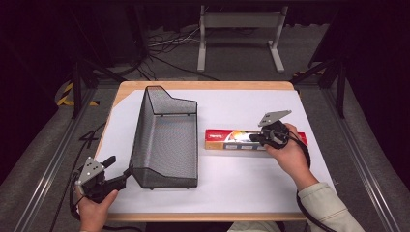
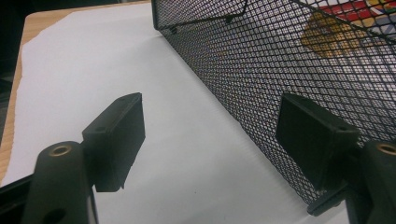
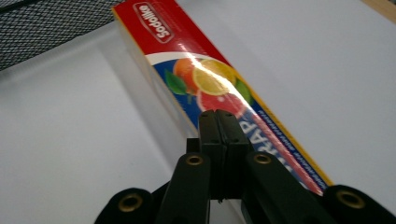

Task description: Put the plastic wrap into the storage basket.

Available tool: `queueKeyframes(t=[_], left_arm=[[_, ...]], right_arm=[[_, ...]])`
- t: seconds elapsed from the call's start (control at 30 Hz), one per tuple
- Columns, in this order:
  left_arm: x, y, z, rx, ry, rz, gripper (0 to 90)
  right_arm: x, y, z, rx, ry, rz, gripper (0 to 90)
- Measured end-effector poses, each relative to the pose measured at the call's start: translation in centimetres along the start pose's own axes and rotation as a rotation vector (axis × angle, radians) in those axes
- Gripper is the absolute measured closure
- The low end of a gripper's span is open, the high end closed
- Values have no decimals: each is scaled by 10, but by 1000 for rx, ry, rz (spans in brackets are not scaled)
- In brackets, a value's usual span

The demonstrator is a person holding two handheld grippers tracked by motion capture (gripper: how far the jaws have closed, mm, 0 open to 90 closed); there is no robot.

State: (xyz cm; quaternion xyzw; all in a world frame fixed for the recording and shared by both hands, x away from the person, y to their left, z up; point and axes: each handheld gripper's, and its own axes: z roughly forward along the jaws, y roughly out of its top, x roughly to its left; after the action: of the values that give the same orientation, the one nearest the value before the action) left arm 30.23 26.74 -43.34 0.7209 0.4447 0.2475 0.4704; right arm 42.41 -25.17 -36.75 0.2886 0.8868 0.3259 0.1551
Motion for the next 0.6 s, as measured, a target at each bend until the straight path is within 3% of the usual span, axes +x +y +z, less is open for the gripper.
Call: queueKeyframes(t=[0.3,0.6], left_arm=[[0,0,-1,-6,3,-8,248],[1,-1,-1,-1,2,-7,248]], right_arm=[[-33,-2,-19,-9,-50,62,900],[-62,-11,-32,-26,-62,139,900]])
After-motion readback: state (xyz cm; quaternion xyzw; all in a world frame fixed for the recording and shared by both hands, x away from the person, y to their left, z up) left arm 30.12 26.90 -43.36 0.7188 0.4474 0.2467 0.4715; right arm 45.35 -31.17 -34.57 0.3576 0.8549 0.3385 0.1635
